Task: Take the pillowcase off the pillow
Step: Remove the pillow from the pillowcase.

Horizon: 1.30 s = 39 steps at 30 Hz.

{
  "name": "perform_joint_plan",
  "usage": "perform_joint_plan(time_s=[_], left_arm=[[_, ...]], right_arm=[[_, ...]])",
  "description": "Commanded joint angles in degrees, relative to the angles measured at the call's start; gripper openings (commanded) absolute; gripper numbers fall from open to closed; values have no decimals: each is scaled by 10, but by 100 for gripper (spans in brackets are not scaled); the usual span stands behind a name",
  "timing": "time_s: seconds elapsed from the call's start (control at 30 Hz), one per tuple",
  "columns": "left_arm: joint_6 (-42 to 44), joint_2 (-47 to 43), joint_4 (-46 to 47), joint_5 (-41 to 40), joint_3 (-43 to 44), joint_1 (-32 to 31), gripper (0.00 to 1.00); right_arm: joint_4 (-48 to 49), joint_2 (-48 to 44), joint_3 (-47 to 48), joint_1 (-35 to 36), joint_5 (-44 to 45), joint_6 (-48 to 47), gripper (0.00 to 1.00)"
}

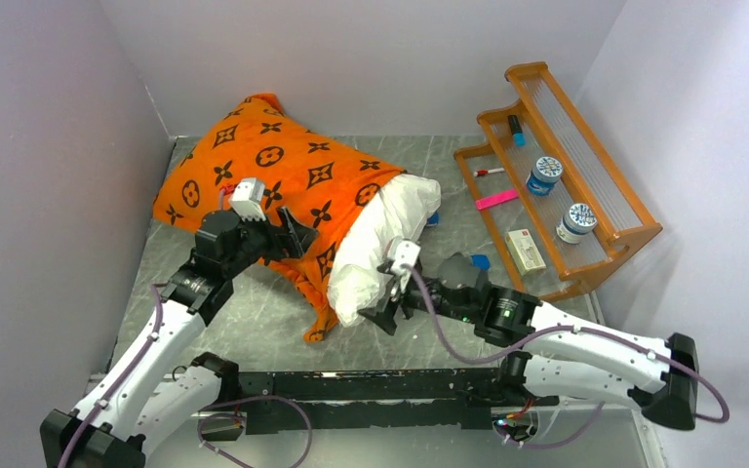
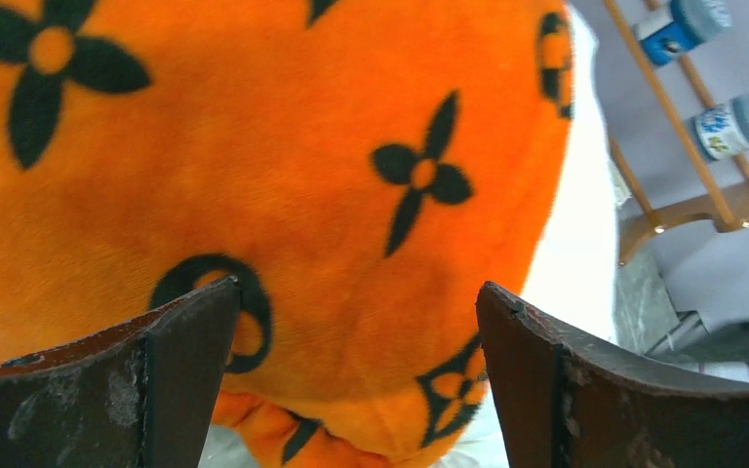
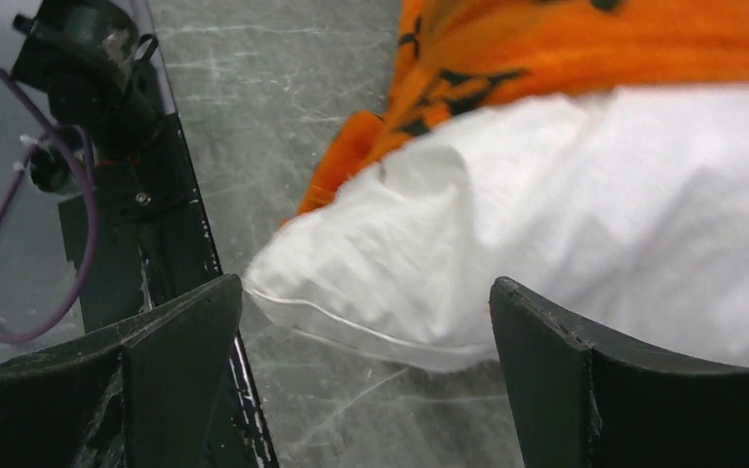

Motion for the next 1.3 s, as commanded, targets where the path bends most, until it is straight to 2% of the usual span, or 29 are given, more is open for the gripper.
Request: perform_joint_plan(time_s=[0.0, 0.13, 0.3, 0.43, 0.67, 0.83, 1.07, 1.27], left_arm=[[2, -5, -33, -6, -22, 31, 96], [10, -17, -60, -13, -34, 43, 96], [39, -63, -117, -37, -29, 43, 97], [71, -91, -162, -42, -21, 43, 96], [103, -114, -168, 37, -25, 43, 96], [105, -112, -165, 58, -26, 43, 97], [92, -107, -136, 120, -49, 43, 96], [83, -103, -109, 164, -67, 42, 97]], right_arm=[[-24, 39, 63, 116, 185, -146, 100], [-21, 74, 67, 220, 276, -218, 100], [-30, 136, 94, 283, 331, -271, 100], [-25, 183, 110, 306, 381, -303, 100], [74, 255, 85, 301, 452, -378, 100], [161, 297, 56, 254, 469, -418, 100], [149, 355, 69, 209, 452, -430, 100], [170, 366, 50, 169, 462, -419, 97]])
